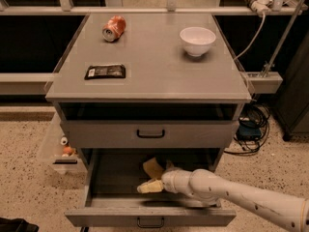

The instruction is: Pick sponge from middle drawer and place on counter

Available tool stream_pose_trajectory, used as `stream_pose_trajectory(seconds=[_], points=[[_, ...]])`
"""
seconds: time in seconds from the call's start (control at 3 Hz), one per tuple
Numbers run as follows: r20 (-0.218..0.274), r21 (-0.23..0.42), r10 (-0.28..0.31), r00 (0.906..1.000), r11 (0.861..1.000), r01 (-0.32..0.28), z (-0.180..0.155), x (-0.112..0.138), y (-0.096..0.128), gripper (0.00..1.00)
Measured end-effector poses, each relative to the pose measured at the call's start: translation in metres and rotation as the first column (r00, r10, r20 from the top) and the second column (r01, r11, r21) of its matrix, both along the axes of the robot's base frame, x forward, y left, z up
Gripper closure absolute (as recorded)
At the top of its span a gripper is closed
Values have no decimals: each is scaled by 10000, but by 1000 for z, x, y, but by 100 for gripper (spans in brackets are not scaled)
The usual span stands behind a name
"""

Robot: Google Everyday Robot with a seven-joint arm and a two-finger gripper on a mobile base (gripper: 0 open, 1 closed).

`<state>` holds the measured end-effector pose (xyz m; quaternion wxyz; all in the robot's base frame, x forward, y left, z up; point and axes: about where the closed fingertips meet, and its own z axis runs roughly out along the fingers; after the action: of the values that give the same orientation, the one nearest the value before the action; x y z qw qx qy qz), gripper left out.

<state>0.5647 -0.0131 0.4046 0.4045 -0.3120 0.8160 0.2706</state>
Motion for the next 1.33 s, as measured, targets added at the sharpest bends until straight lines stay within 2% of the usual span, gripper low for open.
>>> stream_pose_trajectory(seconds=[0.33, 0.67, 1.33], points=[[233, -160, -72, 9997, 9998, 76, -10, 7, 13, 0], [462, -604, -6, 9989, 9982, 34, -25, 10, 22, 0], [496, -627, -27, 9988, 9980, 58, -25, 11, 23, 43]])
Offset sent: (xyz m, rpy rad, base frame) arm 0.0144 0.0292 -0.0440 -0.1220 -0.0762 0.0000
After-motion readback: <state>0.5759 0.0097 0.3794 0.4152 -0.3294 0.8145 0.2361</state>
